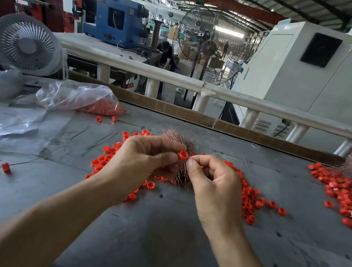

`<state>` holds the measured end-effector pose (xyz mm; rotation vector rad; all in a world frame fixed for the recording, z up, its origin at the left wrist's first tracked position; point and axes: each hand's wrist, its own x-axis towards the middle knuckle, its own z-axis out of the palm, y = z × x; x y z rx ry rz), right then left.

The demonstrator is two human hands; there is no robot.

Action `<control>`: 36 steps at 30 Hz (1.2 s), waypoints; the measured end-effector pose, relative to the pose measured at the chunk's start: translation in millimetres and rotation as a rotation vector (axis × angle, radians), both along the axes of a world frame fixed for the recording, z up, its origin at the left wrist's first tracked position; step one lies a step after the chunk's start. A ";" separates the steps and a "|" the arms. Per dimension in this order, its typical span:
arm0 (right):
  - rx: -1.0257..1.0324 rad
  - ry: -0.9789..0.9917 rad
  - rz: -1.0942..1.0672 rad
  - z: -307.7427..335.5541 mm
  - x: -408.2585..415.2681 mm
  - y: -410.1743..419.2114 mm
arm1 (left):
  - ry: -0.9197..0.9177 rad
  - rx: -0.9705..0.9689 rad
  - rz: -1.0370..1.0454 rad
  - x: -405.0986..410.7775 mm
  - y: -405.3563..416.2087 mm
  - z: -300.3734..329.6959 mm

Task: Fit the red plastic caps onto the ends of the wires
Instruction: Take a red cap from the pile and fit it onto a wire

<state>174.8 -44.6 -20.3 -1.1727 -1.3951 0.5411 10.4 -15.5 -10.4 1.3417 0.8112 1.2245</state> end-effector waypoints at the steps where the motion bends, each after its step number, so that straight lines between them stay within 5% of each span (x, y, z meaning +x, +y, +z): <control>1: 0.001 0.004 0.004 0.3 -0.1 -0.3 | -0.002 -0.003 -0.002 -0.1 0.1 -0.2; 36: -0.011 -0.004 0.023 -3.7 2.3 3.5 | 0.021 -0.040 0.008 1.7 -0.8 1.2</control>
